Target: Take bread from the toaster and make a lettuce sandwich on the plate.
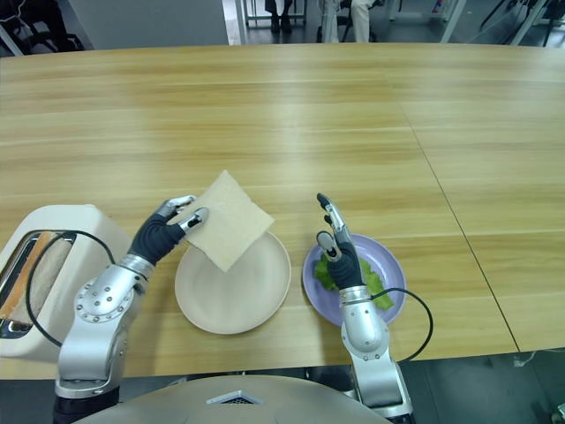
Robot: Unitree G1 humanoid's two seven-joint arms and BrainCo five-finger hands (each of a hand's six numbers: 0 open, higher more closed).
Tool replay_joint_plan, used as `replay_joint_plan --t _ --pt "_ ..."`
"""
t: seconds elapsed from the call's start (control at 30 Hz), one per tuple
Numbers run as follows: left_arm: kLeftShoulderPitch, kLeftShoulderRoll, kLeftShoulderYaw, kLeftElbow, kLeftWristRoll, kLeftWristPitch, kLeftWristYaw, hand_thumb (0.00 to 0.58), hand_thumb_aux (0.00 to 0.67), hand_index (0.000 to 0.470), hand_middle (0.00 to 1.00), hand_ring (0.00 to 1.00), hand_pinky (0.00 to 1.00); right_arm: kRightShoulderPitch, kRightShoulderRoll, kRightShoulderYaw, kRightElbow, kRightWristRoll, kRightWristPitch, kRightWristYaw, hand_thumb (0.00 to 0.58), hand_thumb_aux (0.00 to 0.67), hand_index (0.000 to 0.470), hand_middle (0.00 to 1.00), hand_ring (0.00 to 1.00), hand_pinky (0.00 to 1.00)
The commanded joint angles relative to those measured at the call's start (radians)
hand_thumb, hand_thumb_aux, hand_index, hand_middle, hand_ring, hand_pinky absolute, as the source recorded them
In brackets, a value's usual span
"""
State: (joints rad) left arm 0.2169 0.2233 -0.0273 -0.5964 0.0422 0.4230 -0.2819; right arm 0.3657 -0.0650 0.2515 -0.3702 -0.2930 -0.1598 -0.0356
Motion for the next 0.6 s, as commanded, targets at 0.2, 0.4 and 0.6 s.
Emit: replay_joint_plan --t 0.2,0.4,0.6 --pt "0.021 -0.039 -0.104 0.205 0.012 -0.116 0.028 0.580 0.670 0.460 1.00 1.00 1.00 -0.018 -0.014 0.018 -0.021 0.010 -0.002 0.037 0.000 0.000 0.000 0.00 0.00 0.00" --pt "0.046 -0.006 -0.127 0.216 0.034 -0.115 0.024 0.580 0.670 0.460 1.00 1.00 1.00 -0.023 -0.022 0.009 -0.027 0.022 0.003 0.051 0.000 0.000 0.000 0.00 0.00 0.00" --pt "0.083 0.034 -0.124 0.175 0.042 -0.082 0.015 0.580 0.670 0.460 1.00 1.00 1.00 -0.020 -0.020 -0.006 -0.025 0.033 0.013 0.053 0.000 0.000 0.000 0.00 0.00 0.00"
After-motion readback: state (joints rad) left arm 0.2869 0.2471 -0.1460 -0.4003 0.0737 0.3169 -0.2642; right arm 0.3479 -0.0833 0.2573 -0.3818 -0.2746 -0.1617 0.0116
